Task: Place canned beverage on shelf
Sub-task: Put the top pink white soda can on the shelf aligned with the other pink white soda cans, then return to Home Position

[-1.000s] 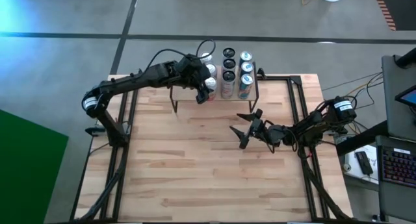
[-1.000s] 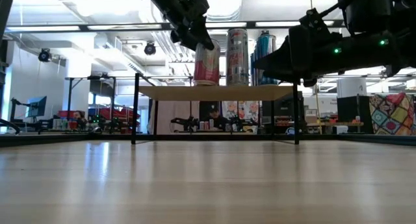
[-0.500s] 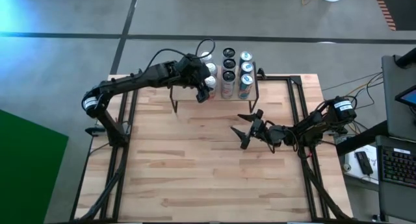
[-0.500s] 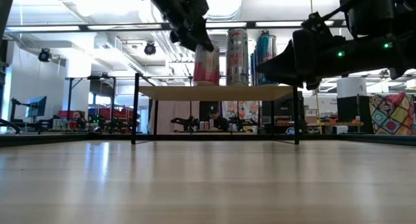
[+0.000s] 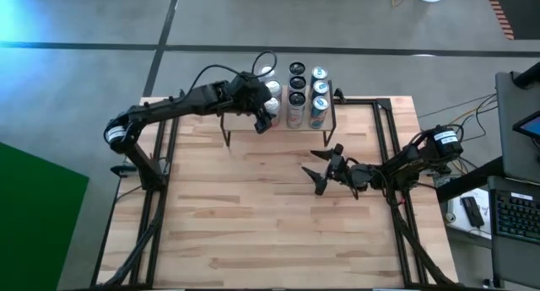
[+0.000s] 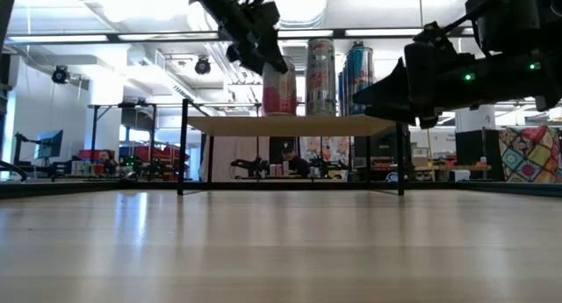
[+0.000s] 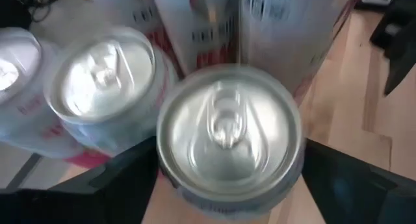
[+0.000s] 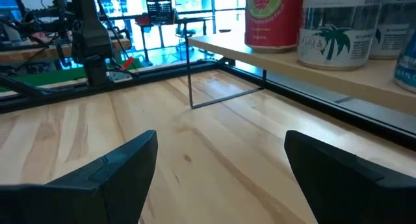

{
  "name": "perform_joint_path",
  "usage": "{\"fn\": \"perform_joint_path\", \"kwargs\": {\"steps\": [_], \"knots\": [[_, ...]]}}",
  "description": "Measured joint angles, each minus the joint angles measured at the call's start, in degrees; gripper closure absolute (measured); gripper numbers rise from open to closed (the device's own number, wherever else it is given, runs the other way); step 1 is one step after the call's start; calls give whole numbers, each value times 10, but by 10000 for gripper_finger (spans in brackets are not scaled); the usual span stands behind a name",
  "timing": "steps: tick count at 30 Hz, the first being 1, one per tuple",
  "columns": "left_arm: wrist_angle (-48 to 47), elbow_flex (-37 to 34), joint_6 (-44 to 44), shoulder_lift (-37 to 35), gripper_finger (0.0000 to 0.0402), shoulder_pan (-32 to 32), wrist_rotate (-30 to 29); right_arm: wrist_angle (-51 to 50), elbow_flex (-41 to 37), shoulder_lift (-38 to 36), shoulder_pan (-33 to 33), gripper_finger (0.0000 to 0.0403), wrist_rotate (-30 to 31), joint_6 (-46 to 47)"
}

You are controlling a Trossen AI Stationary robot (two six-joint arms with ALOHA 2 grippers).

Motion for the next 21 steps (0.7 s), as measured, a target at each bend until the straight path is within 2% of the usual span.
{"fn": "perform_joint_path", "kwargs": {"steps": [6,14,18,21], "knots": [[18,-40,-4,-30,26,0,-13,2,0,-14,0,77,0,-16],[36,-100,-27,-131,17,-11,-34,9,0,-30,0,77,0,-42],[57,-166,-55,-200,17,-34,-61,15,1,-34,0,77,-31,-42],[122,-241,-82,-253,20,-64,-67,27,1,-34,0,77,-65,-42]]}}
